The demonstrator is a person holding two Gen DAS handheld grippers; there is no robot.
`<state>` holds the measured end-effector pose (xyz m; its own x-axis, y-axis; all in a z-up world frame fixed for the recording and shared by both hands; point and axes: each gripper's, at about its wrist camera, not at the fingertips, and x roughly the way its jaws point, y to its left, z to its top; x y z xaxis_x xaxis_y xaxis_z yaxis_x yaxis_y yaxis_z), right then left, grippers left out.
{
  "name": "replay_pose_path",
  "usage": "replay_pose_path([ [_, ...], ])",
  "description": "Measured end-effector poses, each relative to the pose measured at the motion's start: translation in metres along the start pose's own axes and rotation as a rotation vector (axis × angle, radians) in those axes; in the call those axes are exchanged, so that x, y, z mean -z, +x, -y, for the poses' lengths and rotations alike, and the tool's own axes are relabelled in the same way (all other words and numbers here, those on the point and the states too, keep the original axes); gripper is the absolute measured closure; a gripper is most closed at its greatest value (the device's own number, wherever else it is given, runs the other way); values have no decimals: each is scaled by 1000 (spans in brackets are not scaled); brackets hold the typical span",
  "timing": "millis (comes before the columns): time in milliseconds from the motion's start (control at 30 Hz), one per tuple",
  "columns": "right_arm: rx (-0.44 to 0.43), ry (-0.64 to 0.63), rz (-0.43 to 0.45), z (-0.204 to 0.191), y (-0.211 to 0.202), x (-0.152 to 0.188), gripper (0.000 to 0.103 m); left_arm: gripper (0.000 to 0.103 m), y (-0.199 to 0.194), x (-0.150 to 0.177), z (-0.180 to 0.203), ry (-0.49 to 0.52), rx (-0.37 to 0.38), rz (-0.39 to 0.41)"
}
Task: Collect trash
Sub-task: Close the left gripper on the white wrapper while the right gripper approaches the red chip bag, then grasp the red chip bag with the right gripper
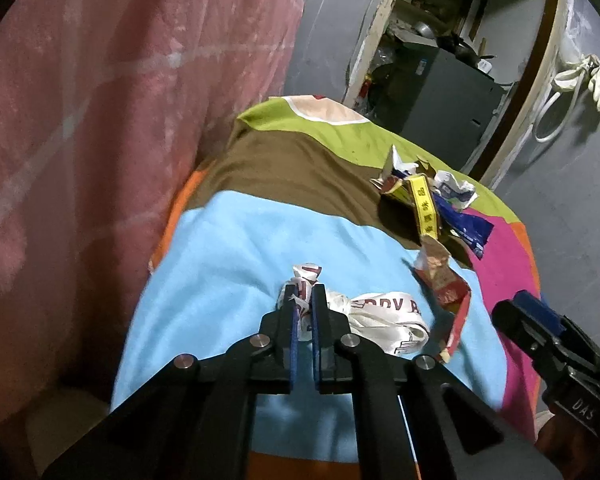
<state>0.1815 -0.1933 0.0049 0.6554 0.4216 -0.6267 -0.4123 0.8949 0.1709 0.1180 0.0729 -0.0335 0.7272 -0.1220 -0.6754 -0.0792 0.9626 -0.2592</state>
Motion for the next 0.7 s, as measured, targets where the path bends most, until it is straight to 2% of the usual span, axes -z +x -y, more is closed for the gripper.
replay_pose_path([
  [233, -94, 8, -84, -12, 28, -5, 43, 100, -5, -4, 1, 29, -47, 47],
  [500, -109, 19, -141, -16, 45, -7, 47, 100, -3, -4, 10, 42, -70, 61],
  [600, -119, 18, -141, -17, 42, -7, 48, 100, -3, -6, 11, 31, -87, 75],
  [700, -98, -16, -104, -23, 34, -8, 50, 100, -8, -7, 8, 24, -113, 96],
])
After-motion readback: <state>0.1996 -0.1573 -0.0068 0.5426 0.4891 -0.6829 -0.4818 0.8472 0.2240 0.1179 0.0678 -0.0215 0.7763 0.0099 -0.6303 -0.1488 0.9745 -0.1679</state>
